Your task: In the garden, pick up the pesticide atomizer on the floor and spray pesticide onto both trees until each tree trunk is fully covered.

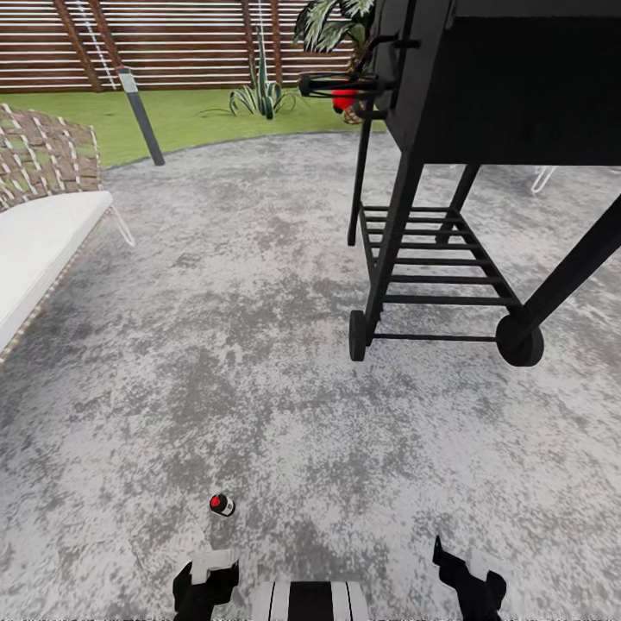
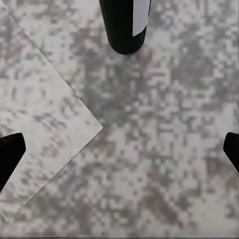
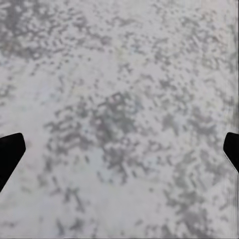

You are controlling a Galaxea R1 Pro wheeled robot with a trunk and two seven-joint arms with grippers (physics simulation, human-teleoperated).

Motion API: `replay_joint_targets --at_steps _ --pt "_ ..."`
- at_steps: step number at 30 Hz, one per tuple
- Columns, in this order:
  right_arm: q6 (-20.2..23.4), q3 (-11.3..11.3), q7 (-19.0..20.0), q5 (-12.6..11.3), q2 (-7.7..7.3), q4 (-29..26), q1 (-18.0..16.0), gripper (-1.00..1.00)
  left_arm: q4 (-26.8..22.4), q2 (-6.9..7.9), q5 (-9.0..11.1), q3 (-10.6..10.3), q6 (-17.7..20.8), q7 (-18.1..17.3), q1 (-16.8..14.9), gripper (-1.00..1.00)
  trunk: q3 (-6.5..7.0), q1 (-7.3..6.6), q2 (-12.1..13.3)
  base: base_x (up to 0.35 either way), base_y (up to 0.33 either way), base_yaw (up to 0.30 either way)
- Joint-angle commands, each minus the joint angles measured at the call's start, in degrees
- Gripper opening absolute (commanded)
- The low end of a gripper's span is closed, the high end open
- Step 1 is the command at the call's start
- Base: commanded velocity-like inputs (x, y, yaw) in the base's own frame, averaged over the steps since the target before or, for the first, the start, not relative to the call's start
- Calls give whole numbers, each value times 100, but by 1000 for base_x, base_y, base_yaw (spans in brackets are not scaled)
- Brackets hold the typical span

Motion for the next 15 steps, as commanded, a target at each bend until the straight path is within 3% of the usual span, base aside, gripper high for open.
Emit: replay_joint_targets --at_steps 1,5,8,10,15 --pt "-20 -58 -2 -8 8 -23 -3 100 3 3 31 -29 -19 39 -3 100 -26 1 -3 0 0 0" --pt "-41 -347 -6 -190 52 -105 -3 100 -10 0 35 -28 -12 44 -6 100 -115 12 -8 0 0 0" --pt "-51 -463 13 -460 71 -130 -3 100 -124 0 40 -28 -4 40 -9 100 -181 19 -12 0 0 0" --pt "-57 -492 25 -609 83 -132 1 100 -235 -1 41 -29 -1 38 -10 100 -226 25 -15 0 0 0" --pt "-62 -513 41 -724 91 -99 6 100 -467 -12 43 -35 5 42 -13 100 -336 37 -22 0 0 0"
